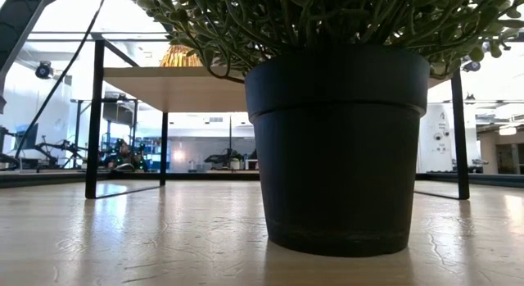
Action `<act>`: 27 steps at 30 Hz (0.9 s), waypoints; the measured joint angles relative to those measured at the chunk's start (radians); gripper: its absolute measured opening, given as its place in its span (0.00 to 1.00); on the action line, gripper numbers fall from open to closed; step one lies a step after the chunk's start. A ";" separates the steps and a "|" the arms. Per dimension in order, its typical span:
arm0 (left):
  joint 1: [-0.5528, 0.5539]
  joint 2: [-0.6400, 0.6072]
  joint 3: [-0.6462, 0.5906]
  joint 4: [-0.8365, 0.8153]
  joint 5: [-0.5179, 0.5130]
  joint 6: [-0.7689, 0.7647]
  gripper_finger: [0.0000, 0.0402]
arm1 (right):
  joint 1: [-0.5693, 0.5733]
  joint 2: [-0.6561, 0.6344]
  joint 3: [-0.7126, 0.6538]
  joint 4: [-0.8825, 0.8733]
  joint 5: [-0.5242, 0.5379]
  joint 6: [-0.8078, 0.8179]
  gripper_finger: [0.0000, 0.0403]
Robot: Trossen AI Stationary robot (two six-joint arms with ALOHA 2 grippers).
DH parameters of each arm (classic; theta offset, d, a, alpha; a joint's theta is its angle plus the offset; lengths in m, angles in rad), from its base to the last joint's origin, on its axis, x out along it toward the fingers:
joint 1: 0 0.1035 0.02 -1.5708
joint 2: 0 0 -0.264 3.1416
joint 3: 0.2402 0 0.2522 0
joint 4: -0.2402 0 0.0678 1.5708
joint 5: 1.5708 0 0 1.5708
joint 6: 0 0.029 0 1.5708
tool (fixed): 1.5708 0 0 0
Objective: Pick & Place candle stick holders
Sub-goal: Put the yellow vase on the shelf
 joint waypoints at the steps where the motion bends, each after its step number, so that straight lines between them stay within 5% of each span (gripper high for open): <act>1: 0.000 0.000 0.000 -0.010 0.000 0.006 0.31 | -0.023 -0.021 -0.059 0.062 -0.018 0.000 0.02; 6: 0.000 0.000 0.000 -0.020 0.000 0.029 0.31 | -0.134 -0.101 -0.314 0.269 -0.203 -0.017 0.02; 13: 0.000 0.000 0.001 -0.020 0.000 0.033 0.31 | -0.223 -0.153 -0.539 0.334 -0.301 -0.083 0.02; 27: 0.000 0.000 0.002 -0.019 0.000 0.014 0.31 | -0.232 -0.188 -0.804 0.591 -0.306 -0.043 0.02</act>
